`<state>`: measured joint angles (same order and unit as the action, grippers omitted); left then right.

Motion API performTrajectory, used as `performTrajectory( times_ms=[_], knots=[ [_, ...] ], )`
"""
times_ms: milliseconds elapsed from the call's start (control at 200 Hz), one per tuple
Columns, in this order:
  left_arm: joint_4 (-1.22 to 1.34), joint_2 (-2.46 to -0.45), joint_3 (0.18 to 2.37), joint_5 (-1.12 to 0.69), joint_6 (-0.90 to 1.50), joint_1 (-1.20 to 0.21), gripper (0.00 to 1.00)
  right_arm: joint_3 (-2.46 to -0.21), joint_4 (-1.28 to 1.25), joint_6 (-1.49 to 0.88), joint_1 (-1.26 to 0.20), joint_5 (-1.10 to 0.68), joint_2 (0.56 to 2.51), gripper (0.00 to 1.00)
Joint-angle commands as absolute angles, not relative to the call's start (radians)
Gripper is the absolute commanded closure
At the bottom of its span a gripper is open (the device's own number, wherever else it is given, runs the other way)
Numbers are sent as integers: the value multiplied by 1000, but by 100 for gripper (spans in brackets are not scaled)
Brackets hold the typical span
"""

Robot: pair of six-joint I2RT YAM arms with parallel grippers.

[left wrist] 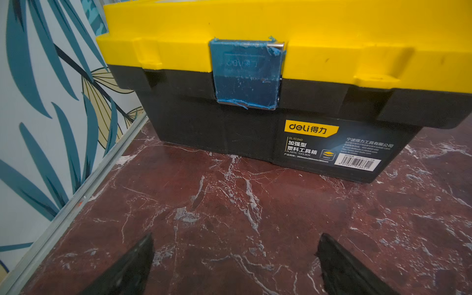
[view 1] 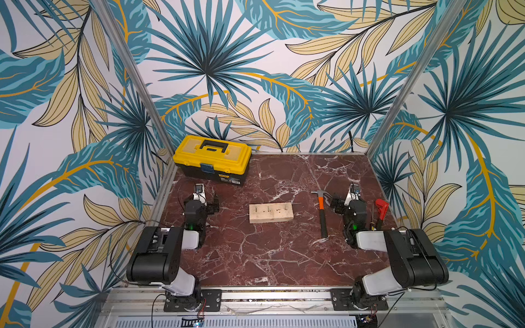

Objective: Use a claw hammer to pull out a nail
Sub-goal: Pick up the hammer at the center of the board.

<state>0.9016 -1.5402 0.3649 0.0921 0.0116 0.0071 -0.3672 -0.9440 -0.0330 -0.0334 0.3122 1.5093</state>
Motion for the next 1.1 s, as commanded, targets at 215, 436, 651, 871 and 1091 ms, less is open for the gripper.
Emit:
performTrajectory(
  times_ms=[215,436,651,871,1091],
  knots=[
    [919,-1546,383,64,2,9,0,-367,-937,-25,-37,307,1510,1],
    [919,-1549,386,64,7,11,0,-367,-936,-25,-37,305,1509,0],
    [919,-1551,387,64,13,17,0,-365,-939,-27,-38,308,1509,0],
    [914,-1531,391,74,24,20,0,-356,-894,-68,-37,400,1443,0],
    [775,-1372,397,113,37,20,0,-359,-727,-88,-37,429,1233,0]
  ],
)
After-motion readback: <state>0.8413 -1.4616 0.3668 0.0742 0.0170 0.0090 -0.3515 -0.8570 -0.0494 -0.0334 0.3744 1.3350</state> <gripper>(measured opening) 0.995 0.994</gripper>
